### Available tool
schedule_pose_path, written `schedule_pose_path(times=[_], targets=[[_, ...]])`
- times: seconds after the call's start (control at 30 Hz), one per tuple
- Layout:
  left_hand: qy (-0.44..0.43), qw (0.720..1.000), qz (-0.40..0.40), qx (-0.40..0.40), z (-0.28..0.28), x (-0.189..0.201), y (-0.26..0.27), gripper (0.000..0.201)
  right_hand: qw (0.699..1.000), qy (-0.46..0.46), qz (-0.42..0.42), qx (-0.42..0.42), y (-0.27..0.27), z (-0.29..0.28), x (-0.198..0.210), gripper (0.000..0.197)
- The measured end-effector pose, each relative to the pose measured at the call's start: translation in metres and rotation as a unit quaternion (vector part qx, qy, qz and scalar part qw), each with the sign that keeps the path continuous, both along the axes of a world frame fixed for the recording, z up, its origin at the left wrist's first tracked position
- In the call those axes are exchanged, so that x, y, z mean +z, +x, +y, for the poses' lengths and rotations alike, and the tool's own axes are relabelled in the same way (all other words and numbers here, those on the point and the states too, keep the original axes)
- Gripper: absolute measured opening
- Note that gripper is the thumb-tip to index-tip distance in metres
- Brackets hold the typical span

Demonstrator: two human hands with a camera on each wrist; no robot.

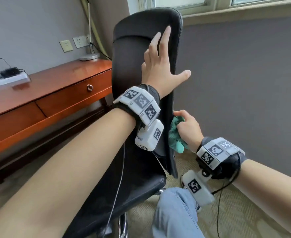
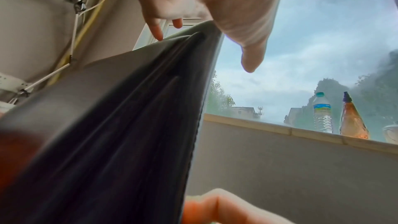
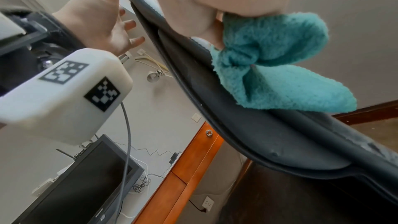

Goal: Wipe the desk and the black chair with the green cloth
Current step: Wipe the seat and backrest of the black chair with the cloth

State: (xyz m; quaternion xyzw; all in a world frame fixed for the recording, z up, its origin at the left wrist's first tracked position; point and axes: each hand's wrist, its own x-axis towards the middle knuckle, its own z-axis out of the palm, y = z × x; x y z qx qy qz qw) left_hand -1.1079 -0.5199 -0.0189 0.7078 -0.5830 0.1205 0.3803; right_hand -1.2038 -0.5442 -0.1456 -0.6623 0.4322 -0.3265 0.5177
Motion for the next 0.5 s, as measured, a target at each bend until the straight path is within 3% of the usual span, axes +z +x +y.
schedule_pose_path(times=[0.2,0.3,0.5], targets=[[-0.055,0.995,-0.07,0.051,0.02,0.022,-0.022,0.09,0.992,0.025,0.021,0.119,-0.028,0.025,-0.004,0.062],[-0.043,0.992,-0.103,0.053,0.031,0.036,-0.025,0.079,0.988,0.039,0.018,0.151,-0.033,0.035,-0.006,0.065],[-0.033,0.967,-0.235,0.087,0.063,0.055,-0.02,0.045,0.992,0.043,-0.048,0.108,-0.036,0.055,0.009,0.056]])
